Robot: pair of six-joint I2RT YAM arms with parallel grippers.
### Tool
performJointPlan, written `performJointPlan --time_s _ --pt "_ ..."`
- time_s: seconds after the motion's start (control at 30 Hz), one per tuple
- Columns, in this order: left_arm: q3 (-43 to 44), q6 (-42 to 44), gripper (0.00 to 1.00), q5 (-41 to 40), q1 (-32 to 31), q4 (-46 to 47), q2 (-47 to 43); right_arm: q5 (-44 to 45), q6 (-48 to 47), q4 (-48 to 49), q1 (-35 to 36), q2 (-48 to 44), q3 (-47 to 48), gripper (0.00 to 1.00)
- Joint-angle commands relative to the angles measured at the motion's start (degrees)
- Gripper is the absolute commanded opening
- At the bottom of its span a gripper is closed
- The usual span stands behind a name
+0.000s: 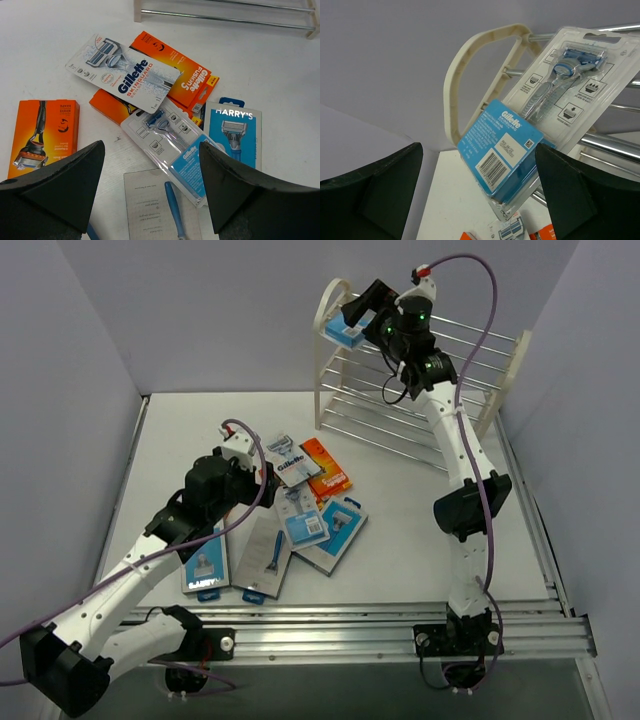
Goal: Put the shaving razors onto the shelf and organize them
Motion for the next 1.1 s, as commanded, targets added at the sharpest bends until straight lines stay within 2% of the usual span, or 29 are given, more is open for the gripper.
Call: performJointPlan --time_s 0.0,0.3,1.07 --pt "1.36 1.08 0.85 -1.40 -0.91 0.03 -1.09 1.59 -1.41 2.37 -1.03 -0.72 2.93 0.90" --pt "1.45 1.26 0.88 -2.02 -2.05 0.03 -1.09 0.45 -4.49 -0.53 -2.09 -0.99 2.14 0.89" --pt "1.54 1.43 0.88 -2.37 -3.02 -0.15 -1.18 -4.21 -6.51 -0.71 -1.12 -0.11 1.61 0.89"
